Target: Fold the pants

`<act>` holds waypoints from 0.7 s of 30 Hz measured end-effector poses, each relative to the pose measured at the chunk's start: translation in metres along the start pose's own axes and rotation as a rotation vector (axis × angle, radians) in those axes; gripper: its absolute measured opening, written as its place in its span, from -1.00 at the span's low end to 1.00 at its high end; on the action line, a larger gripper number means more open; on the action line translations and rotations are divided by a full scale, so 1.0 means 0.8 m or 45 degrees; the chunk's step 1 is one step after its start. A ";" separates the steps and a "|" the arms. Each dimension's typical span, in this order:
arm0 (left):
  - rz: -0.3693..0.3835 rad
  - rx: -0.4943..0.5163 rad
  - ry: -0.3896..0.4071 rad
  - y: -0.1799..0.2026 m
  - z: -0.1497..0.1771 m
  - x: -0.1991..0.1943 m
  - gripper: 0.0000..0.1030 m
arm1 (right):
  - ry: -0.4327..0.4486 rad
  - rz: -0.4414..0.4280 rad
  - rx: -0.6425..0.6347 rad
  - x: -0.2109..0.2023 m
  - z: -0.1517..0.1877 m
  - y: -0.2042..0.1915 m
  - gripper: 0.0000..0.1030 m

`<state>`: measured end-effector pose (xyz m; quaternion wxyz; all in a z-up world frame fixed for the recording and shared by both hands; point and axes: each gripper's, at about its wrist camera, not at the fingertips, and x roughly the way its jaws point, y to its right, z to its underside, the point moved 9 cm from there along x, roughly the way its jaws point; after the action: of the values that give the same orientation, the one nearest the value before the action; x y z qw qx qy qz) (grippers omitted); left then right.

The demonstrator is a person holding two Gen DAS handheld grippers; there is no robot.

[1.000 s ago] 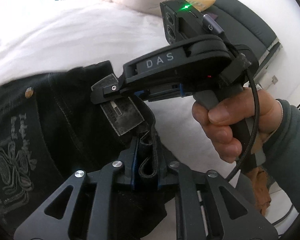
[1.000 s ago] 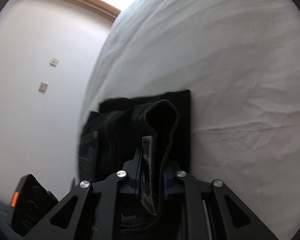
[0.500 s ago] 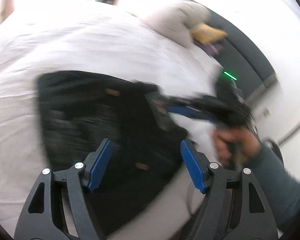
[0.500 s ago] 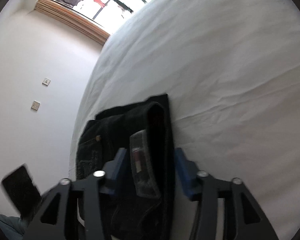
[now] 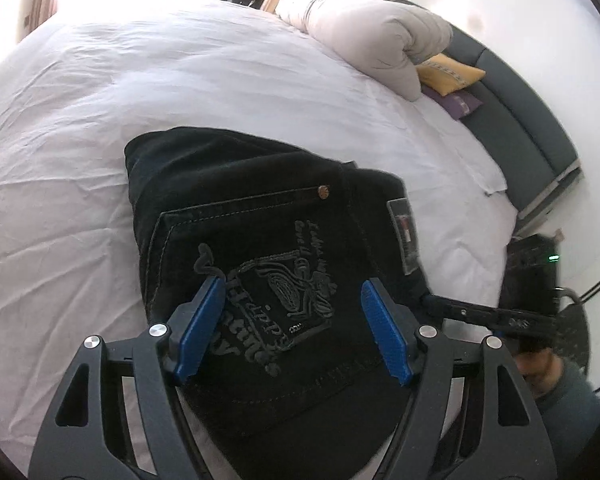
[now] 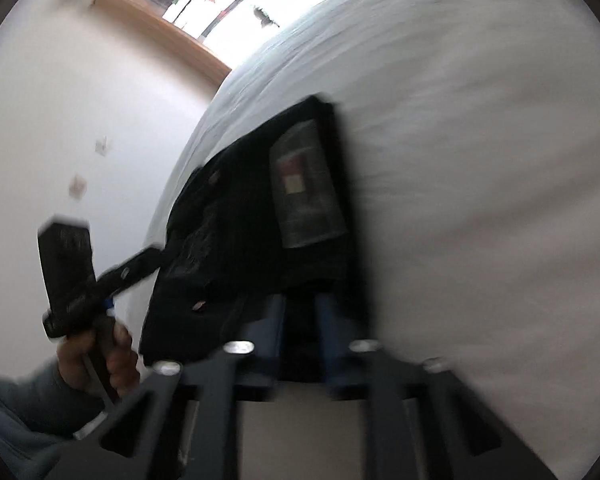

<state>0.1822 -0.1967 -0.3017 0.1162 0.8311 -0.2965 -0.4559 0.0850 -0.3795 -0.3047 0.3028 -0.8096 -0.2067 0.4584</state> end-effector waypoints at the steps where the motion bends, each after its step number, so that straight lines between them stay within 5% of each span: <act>1: 0.004 -0.022 0.020 -0.002 -0.003 -0.010 0.35 | 0.010 -0.009 0.022 -0.006 -0.001 0.003 -0.74; 4: -0.024 -0.047 0.108 -0.017 -0.022 -0.059 0.36 | 0.021 0.039 -0.046 -0.027 -0.009 -0.012 -0.53; 6: -0.058 -0.049 0.129 -0.027 -0.033 -0.067 0.36 | 0.077 -0.018 -0.079 -0.042 -0.022 -0.032 -0.03; 7: -0.084 -0.057 0.123 -0.033 -0.039 -0.070 0.36 | 0.121 -0.039 -0.093 -0.050 -0.034 -0.042 0.02; 13: -0.025 0.028 0.132 -0.017 -0.080 -0.048 0.36 | 0.117 -0.162 -0.187 -0.026 -0.074 -0.089 0.13; 17: -0.098 0.005 -0.046 -0.053 -0.084 0.037 0.35 | -0.034 -0.034 -0.095 0.033 -0.063 -0.032 0.04; 19: -0.134 0.057 -0.052 -0.057 -0.084 0.051 0.35 | 0.007 -0.093 -0.024 0.030 -0.063 -0.017 -0.09; 21: -0.174 0.099 -0.049 -0.048 -0.086 0.042 0.35 | 0.025 -0.081 -0.022 0.007 -0.066 -0.024 0.11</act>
<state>0.2677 -0.1918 -0.3042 0.0467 0.8444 -0.2586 -0.4667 0.1323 -0.3779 -0.2745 0.3121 -0.8096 -0.2335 0.4388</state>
